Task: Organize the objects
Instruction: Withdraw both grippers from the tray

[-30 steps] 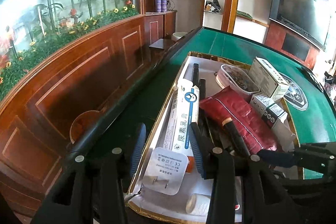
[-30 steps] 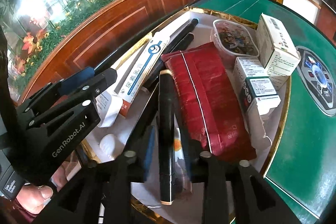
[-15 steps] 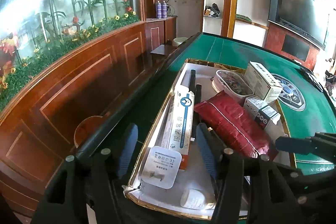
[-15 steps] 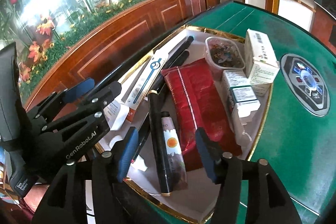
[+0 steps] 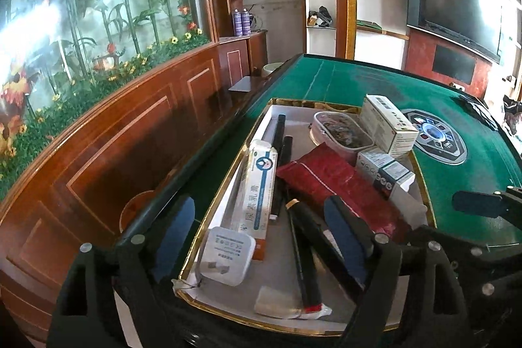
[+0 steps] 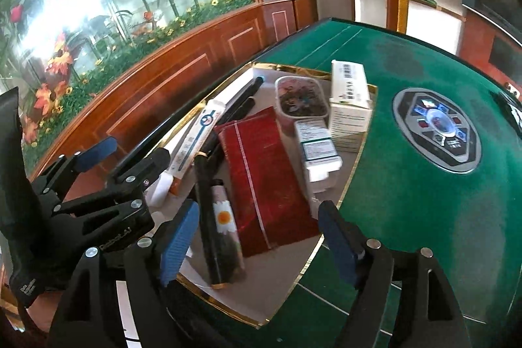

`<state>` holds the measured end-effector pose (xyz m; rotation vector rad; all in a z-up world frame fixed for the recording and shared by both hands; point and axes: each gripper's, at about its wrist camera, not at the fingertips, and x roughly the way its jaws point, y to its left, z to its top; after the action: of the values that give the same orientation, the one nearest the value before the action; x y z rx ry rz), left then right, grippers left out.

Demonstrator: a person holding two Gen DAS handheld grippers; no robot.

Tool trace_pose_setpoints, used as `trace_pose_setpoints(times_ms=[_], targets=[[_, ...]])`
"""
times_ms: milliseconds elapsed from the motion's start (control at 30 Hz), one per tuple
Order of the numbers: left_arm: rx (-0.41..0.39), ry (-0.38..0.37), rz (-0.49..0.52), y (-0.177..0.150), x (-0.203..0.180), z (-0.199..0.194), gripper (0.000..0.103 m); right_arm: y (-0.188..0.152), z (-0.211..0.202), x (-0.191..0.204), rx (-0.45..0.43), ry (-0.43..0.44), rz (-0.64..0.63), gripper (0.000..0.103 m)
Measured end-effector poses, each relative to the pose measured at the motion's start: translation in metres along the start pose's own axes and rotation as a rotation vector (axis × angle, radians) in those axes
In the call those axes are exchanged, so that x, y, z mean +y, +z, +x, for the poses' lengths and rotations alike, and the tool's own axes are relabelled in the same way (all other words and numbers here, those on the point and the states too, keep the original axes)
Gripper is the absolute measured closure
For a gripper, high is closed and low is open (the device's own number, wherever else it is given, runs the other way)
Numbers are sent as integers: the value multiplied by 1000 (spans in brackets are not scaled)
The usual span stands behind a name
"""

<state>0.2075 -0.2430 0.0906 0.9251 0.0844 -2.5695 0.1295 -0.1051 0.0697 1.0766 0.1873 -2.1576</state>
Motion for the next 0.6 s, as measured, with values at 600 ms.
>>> trace_pose_setpoints(times_ms=[600], targets=[[-59,14,8,7,-34,-23,2,-22,-22,-27,-80,-252,-64,7]])
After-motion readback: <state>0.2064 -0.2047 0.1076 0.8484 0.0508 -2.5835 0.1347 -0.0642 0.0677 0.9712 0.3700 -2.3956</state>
